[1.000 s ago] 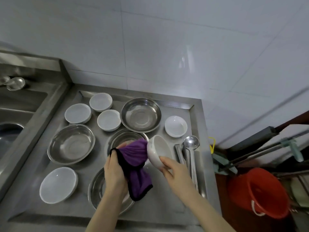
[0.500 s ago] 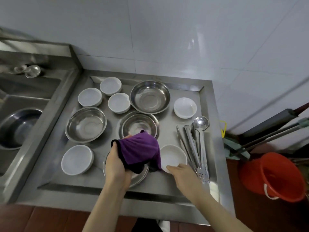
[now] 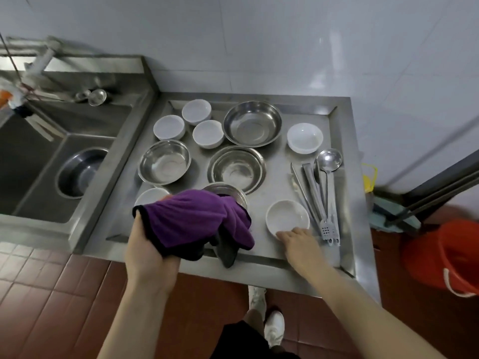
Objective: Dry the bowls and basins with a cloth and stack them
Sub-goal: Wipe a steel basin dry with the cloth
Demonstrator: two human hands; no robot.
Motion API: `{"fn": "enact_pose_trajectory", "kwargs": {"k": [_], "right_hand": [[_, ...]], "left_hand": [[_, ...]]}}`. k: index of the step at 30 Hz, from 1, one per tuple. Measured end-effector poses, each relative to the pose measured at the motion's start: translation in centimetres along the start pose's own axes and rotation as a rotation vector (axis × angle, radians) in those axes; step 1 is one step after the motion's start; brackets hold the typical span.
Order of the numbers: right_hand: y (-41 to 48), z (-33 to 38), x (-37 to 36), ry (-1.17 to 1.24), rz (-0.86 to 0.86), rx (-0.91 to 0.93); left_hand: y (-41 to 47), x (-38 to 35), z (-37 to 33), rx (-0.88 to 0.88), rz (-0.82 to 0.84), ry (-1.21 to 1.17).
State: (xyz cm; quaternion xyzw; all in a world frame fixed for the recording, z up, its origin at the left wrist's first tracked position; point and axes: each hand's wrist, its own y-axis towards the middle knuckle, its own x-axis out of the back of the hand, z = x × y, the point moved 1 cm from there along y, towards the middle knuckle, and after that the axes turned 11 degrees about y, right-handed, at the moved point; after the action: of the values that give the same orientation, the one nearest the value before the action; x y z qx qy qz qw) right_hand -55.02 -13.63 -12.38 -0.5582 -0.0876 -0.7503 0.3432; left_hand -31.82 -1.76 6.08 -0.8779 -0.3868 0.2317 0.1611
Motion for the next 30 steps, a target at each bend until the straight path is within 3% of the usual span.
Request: {"fn": "enact_pose_trajectory", "kwargs": {"k": [4, 8, 11, 17, 23, 26, 30], "right_hand": [[0.5, 2.3, 0.2, 0.11, -0.155, 0.076], [1.6, 5.2, 0.7, 0.237, -0.152, 0.088], [2.8, 6.9, 0.8, 0.276, -0.06, -0.035], [5.7, 8.9, 0.2, 0.673, 0.077, -0.419], [8.9, 11.2, -1.4, 0.957, -0.05, -0.741], [9.8, 12.2, -1.3, 0.994, -0.162, -0.793], [10.9, 13.8, 0.8, 1.219, -0.281, -0.764]], "left_hand": [[-0.7, 2.0, -0.3, -0.053, -0.081, 0.01], [-0.7, 3.7, -0.5, -0.017, -0.164, 0.035], [0.1, 4.5, -0.6, 0.027, -0.209, -0.001], [2.0, 5.9, -2.3, 0.028, -0.238, 0.105], [7.6, 9.0, -5.0, 0.079, -0.23, 0.29], [10.7, 10.1, -6.4, 0.112, -0.196, 0.354], [14.0, 9.6, -8.1, 0.154, -0.084, 0.43]]}}
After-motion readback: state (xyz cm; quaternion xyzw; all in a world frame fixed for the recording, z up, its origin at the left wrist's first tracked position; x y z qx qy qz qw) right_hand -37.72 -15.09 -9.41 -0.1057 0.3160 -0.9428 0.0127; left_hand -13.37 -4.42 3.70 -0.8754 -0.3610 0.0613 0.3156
